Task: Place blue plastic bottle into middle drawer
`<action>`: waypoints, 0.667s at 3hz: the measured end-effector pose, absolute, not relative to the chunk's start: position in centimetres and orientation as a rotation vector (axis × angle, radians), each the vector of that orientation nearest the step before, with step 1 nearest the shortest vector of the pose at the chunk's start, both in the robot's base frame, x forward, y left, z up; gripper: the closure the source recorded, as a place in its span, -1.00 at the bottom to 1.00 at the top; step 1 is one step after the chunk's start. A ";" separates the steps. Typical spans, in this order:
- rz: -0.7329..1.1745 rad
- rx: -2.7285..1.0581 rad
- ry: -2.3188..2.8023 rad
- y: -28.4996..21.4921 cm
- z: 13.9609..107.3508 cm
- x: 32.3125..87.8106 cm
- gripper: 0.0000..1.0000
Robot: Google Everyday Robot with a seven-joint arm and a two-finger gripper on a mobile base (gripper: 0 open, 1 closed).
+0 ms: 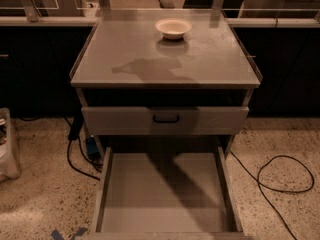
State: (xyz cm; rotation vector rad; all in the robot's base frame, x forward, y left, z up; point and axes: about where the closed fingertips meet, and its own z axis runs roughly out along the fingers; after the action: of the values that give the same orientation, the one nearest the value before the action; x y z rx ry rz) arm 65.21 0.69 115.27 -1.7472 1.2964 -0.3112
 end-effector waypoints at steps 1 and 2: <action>-0.334 -1.667 1.300 -0.2 117.1 58.9 1.00; -0.340 -1.712 1.346 -0.8 113.9 58.2 1.00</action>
Offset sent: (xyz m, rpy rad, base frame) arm -0.0519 -0.0089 0.0207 0.0475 -0.0418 -0.0353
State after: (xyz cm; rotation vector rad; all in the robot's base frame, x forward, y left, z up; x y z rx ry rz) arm 58.25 -0.82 113.87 -1.7120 1.3456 -0.3398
